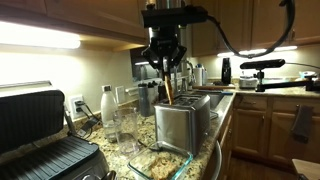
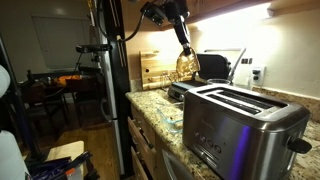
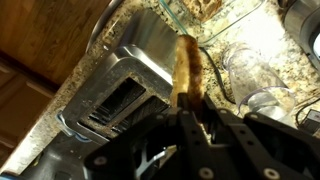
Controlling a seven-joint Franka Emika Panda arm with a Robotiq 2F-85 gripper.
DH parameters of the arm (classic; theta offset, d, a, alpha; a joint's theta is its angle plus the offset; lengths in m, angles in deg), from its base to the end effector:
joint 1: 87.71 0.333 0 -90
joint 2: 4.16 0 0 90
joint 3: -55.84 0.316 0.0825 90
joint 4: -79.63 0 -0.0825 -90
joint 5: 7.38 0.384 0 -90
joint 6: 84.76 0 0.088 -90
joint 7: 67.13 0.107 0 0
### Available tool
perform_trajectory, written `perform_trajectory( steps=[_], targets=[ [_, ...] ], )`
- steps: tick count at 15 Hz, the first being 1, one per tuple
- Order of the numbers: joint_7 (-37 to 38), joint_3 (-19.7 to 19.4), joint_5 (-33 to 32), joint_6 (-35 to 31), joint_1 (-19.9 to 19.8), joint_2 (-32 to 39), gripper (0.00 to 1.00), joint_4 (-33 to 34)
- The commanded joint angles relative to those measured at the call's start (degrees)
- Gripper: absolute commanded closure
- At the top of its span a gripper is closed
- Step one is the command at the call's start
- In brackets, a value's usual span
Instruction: Put the left slice of bread in the front compartment of the toaster
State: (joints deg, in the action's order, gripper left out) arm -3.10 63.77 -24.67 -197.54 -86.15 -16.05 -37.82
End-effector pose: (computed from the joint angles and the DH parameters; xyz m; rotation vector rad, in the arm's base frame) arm 0.5050 0.0695 0.5429 2.6709 -1.2130 0.4217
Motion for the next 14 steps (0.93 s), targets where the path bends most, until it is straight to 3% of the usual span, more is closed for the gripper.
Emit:
perform_trajectory(
  steps=[1,14],
  targets=[
    [4.06,-0.57,-0.01,1.42,-1.30,-3.57,0.92,-2.63],
    [10.66,-4.17,0.54,0.05,-5.31,-6.68,0.92,-8.15]
  ],
)
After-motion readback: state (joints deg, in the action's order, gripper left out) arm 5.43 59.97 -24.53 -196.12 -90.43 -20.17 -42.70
